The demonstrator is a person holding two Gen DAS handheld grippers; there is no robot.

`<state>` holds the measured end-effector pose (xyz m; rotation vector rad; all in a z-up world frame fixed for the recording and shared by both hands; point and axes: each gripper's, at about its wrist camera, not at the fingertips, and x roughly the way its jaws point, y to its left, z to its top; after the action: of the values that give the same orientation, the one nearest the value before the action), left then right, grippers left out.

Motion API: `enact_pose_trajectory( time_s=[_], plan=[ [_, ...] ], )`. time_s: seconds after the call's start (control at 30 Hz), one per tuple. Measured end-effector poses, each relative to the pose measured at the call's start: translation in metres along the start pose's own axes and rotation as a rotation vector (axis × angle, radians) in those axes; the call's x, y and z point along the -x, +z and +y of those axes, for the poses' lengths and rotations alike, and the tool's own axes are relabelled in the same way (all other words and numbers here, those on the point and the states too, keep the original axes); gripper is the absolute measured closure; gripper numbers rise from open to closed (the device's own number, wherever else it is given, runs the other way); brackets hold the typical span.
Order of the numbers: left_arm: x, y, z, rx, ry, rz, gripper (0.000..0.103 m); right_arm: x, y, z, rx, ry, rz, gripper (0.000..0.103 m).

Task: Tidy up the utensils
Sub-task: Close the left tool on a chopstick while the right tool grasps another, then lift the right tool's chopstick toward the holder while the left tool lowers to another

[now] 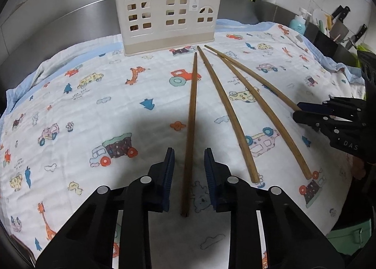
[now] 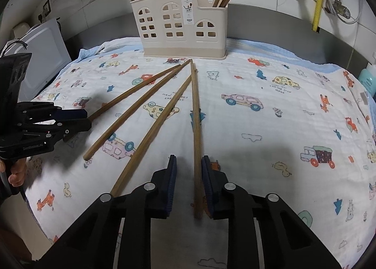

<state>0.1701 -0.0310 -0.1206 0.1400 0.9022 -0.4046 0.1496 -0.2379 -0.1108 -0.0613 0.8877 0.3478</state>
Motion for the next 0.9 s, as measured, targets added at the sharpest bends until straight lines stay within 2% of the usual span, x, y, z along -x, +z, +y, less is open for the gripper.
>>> enact_pose_trajectory(
  time_s=[0.27, 0.37, 0.7, 0.83, 0.9],
  plan=[
    [-0.002, 0.001, -0.001, -0.005, 0.015, 0.0, 0.086, -0.001, -0.001, -0.002, 0.003, -0.023, -0.008, 0.092],
    [-0.003, 0.001, -0.003, -0.012, 0.029, -0.001, 0.086, -0.002, -0.001, 0.0, 0.015, -0.043, -0.009, 0.096],
    [-0.004, 0.002, -0.008, -0.01, 0.06, 0.001, 0.087, -0.002, -0.002, 0.006, 0.044, -0.088, -0.013, 0.096],
    [-0.003, 0.003, -0.005, 0.019, 0.053, 0.008, 0.096, 0.0, -0.002, 0.008, 0.047, -0.093, -0.018, 0.096],
    [-0.001, 0.003, -0.004, 0.024, 0.051, 0.007, 0.096, 0.003, -0.001, 0.008, 0.044, -0.094, -0.024, 0.096]
  ],
)
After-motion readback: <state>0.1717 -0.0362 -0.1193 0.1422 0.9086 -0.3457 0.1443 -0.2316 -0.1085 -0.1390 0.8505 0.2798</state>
